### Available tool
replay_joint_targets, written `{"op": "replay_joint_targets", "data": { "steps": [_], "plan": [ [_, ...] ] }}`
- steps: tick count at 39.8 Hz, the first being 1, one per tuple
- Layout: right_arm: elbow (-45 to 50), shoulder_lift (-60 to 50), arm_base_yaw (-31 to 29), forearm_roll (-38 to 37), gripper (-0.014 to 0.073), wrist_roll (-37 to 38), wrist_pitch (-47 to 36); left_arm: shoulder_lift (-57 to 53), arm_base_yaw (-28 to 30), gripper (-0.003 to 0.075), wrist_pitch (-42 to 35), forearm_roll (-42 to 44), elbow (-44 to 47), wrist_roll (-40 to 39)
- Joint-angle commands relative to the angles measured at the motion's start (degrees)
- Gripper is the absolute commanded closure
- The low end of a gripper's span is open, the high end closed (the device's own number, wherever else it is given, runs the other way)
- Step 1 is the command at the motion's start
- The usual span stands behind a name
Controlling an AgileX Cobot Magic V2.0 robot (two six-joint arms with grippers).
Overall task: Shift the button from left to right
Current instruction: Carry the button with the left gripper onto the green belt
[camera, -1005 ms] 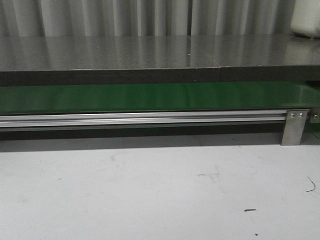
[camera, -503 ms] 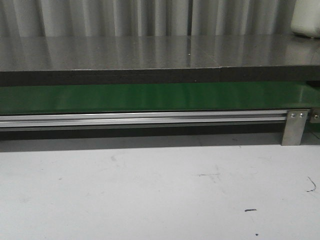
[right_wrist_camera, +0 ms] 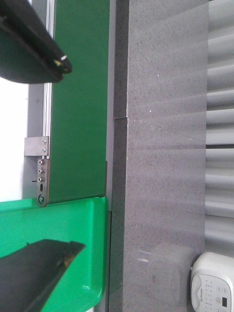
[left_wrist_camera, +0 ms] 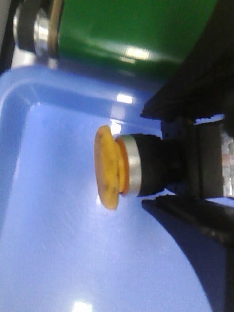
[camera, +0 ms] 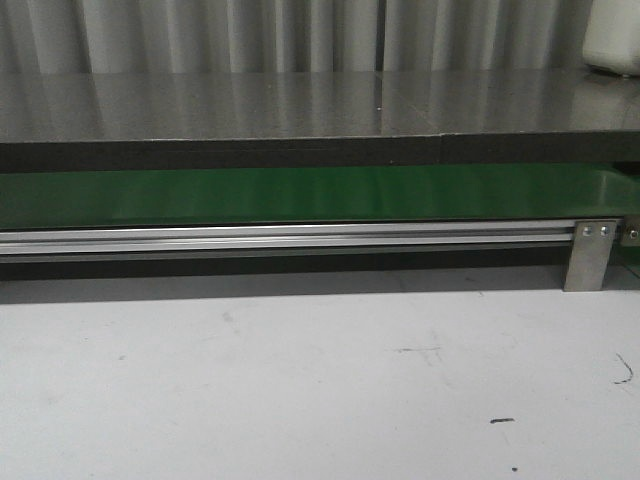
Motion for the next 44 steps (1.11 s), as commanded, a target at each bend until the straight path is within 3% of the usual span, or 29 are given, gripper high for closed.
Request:
{"op": "replay_joint_targets", "data": {
  "steps": [1,22,44],
  "plan": [
    [-2.01,0.93,-0.37,0.36,-0.0067,-0.68,-4.23,-4.08,-3.34,0.0585,1.12,-1.42,-4.04,0.03],
    [-2.01,0.93,-0.37,0.36,-0.0067,-0.68,-4.23,-4.72,-15.88,0.0585,9.81,2.95,-6.48,-5.53],
    [-2.01,0.93,-0.37,0.36,-0.0067,-0.68,-4.23,-4.72,-17.49,0.0584,11.35,3.07,-1.68,-9.01]
  ]
}}
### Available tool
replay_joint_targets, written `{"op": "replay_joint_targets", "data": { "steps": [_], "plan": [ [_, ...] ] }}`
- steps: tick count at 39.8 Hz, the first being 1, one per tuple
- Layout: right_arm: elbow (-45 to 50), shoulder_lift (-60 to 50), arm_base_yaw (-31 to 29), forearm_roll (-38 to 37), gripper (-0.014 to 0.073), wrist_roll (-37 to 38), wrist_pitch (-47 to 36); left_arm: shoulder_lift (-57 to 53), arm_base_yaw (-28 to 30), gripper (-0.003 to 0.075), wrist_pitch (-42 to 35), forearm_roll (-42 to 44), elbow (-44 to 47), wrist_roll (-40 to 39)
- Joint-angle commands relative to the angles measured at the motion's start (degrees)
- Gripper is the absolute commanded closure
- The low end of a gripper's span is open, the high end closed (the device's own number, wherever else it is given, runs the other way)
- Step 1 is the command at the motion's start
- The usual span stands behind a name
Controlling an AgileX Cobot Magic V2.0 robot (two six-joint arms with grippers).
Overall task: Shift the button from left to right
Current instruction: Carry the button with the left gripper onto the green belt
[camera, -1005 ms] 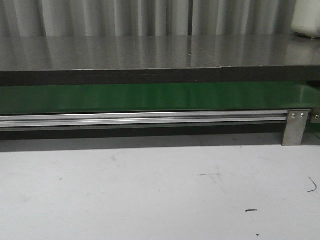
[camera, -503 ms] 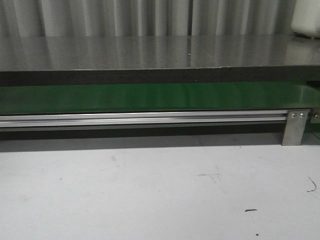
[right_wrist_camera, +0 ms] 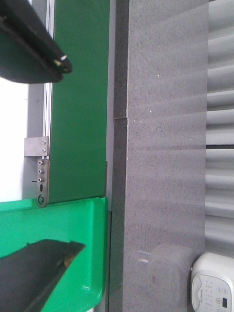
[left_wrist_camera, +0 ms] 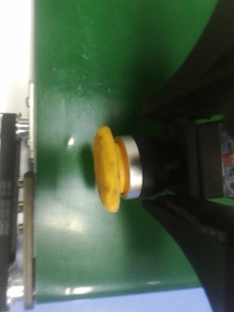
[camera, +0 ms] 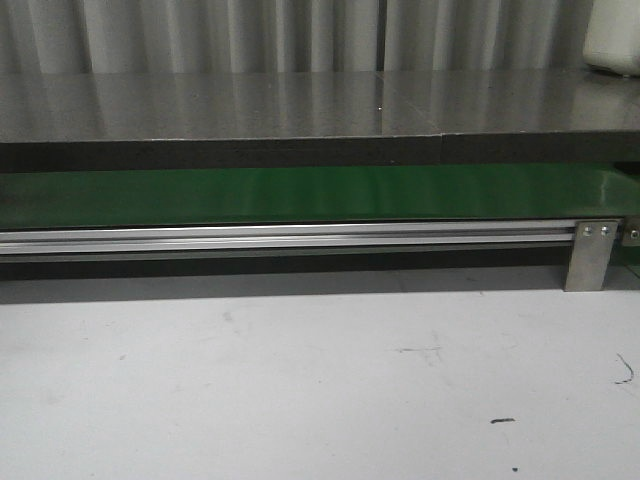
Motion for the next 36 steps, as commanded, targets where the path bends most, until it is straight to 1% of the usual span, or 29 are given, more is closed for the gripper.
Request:
{"op": "replay_joint_targets", "data": {
  "steps": [1,10,13,18,24,29,33,36],
  "plan": [
    [-2.01,0.93,-0.37,0.34,-0.0067,-0.68,-4.23,-4.22,-0.56,0.0584,2.49,-0.34,-1.07,-0.63],
    [-2.01,0.93,-0.37,0.34,-0.0067,-0.68,-4.23,-4.22,-0.56,0.0583,2.49,-0.23,-0.3,-0.63],
    [-2.01,0.93,-0.37,0.34,-0.0067,-0.68,-4.23,-4.22,-0.56,0.0569,2.49,-0.23,0.58,-0.53],
    [-2.01,0.93,-0.37,0.34,-0.0067,-0.68,-4.23,-4.22,-0.56,0.0482,2.49,-0.23,2.0,0.18],
    [-2.01,0.93,-0.37,0.34,-0.0067,-0.68,-4.23,-4.22,-0.56,0.0324,2.49,-0.46,2.23,0.85],
    [-2.01,0.93,-0.37,0.34,-0.0067,-0.68,-4.23,-4.22,-0.56,0.022,2.27,-1.56,2.23,0.97],
    [-2.01,0.93,-0.37,0.34,-0.0067,-0.68,-4.23,-4.22,-0.7,0.0181,2.47,-1.97,1.42,0.97],
    [-2.01,0.93,-0.37,0.34,-0.0067,-0.68,-4.23,-4.42,-1.34,0.0185,2.47,-1.97,-0.33,0.97]
  ]
}}
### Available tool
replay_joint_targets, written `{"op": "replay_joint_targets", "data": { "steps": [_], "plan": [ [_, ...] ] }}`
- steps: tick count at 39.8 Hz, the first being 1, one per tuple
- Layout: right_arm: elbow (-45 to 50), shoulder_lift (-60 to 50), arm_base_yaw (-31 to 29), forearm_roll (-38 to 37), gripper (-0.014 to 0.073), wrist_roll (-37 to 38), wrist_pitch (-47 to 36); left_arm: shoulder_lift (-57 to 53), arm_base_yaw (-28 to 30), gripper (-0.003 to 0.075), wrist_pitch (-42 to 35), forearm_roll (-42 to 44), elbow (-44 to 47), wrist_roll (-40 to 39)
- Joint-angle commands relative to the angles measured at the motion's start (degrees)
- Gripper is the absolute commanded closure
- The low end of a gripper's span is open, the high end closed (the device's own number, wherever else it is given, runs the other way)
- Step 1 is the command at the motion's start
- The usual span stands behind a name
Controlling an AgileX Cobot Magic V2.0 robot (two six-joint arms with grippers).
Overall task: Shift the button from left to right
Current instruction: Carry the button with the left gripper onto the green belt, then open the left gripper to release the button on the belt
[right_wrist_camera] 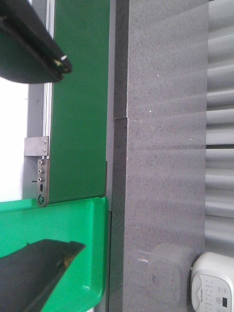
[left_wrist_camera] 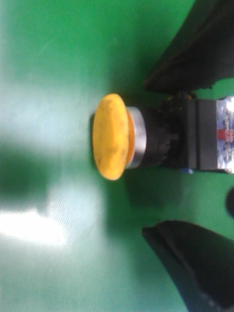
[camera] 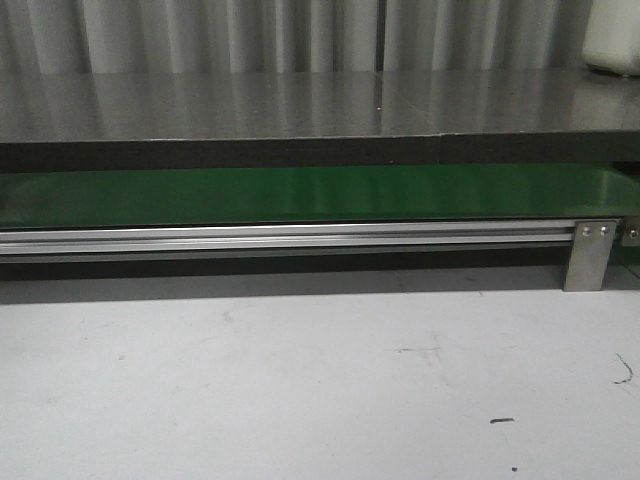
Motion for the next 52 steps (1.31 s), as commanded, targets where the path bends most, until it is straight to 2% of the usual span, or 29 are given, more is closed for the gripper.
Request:
{"op": "replay_joint_targets", "data": {
  "steps": [1,14,18,22,27,31,37,44,49,52],
  "plan": [
    [-2.01,0.93,-0.37,0.34,-0.0067,-0.68,-4.23,-4.44,-1.13,0.0185,2.59,-0.88,-3.76,0.17],
    [-2.01,0.93,-0.37,0.34,-0.0067,-0.68,-4.23,-7.97,-4.61,0.019,2.59,-0.88,-9.28,0.12],
    [-2.01,0.93,-0.37,0.34,-0.0067,-0.68,-4.23,-8.87,-4.61,0.023,2.59,-0.88,-9.28,-0.99],
    [-2.01,0.93,-0.37,0.34,-0.0067,-0.68,-4.23,-9.46,-4.61,0.036,2.59,-0.88,-9.28,-1.28],
    [-2.01,0.93,-0.37,0.34,-0.0067,-0.68,-4.23,-11.25,-4.76,0.0591,2.59,-0.88,-9.28,-1.39],
    [-2.01,0.93,-0.37,0.34,-0.0067,-0.68,-4.23,-13.33,-4.76,0.074,2.59,-0.88,-9.28,-1.39],
    [-2.01,0.93,-0.37,0.34,-0.0067,-0.68,-4.23,-17.45,-4.76,0.0741,2.59,-0.88,-8.51,-3.29],
    [-2.01,0.93,-0.37,0.34,-0.0067,-0.68,-4.23,-23.94,-4.76,0.0741,2.24,-1.1,-3.06,-2.7],
    [-2.01,0.93,-0.37,0.34,-0.0067,-0.68,-4.23,-31.97,-4.56,0.0741,-2.94,-1.1,6.42,-2.73],
    [-2.01,0.93,-0.37,0.34,-0.0067,-0.68,-4.23,-37.58,-4.69,0.0741,-8.67,-1.24,13.92,-2.73]
  ]
}}
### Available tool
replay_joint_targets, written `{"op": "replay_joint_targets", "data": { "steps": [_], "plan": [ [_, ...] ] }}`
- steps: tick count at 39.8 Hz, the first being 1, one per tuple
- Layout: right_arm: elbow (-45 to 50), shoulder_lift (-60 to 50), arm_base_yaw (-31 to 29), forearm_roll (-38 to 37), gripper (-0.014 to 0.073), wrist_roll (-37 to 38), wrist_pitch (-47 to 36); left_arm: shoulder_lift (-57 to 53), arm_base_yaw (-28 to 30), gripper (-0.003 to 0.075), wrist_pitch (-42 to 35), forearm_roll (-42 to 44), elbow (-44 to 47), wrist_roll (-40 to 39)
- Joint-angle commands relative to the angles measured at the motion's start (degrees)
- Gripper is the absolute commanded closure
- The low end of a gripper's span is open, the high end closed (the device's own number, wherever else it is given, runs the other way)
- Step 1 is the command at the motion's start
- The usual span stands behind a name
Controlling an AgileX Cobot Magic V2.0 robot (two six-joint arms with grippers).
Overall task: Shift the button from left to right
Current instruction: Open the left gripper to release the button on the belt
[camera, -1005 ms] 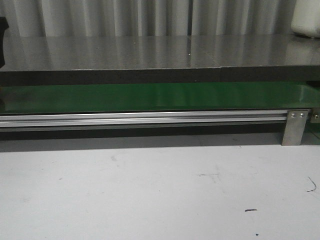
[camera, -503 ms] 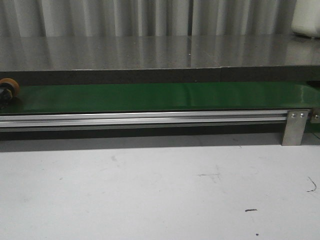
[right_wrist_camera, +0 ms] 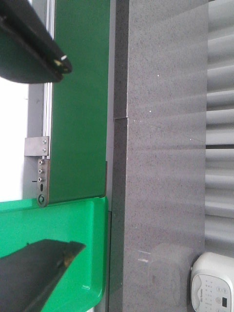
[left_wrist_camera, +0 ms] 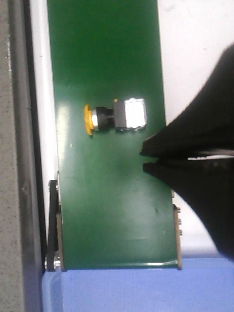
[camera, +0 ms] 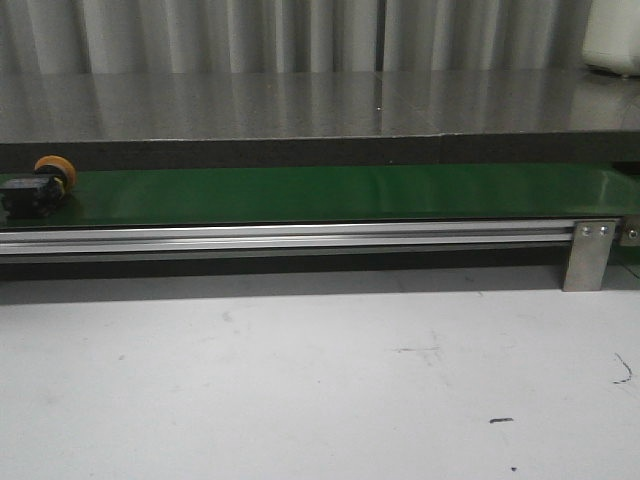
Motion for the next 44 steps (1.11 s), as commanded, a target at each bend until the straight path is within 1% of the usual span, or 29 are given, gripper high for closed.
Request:
{"op": "replay_joint_targets", "data": {
  "steps": [1,8,11,17,24,27,33,40,44],
  "plan": [
    [-2.01,0.93,-0.37,0.34,-0.0067,-0.68,-4.23,-9.52,-0.3,0.0741,-8.79,-0.83,6.42,-0.37],
    [-2.01,0.93,-0.37,0.34,-0.0067,-0.68,-4.23,-24.61,-0.56,0.0741,-22.98,-1.15,24.29,-0.37],
    [-2.01,0.93,-0.37,0.34,-0.0067,-0.68,-4.23,-30.45,-0.56,0.0741,-27.38,-1.15,31.05,-0.37],
    [-2.01,0.93,-0.37,0.34,-0.0067,-0.68,-4.23,-41.82,-0.56,0.0741,-33.19,-1.15,43.93,0.54],
    [-2.01,0.93,-0.37,0.34,-0.0067,-0.68,-4.23,-56.2,-0.56,0.0741,-39.77,-1.15,56.34,1.15],
    [-2.01,0.93,-0.37,0.34,-0.0067,-0.68,-4.23,-62.0,-0.56,0.0741,-41.21,-1.28,60.46,1.15],
    [-2.01,0.93,-0.37,0.34,-0.0067,-0.68,-4.23,-71.25,-0.56,0.0741,-42.9,-1.28,65.84,1.15],
    [-2.01,0.93,-0.37,0.34,-0.0067,-0.68,-4.23,-78.98,-0.56,0.0741,-44.2,-1.28,68.72,1.15],
    [-2.01,0.93,-0.37,0.34,-0.0067,-0.68,-4.23,-81.23,-0.56,0.0741,-44.49,-1.28,68.96,1.15]
  ]
}}
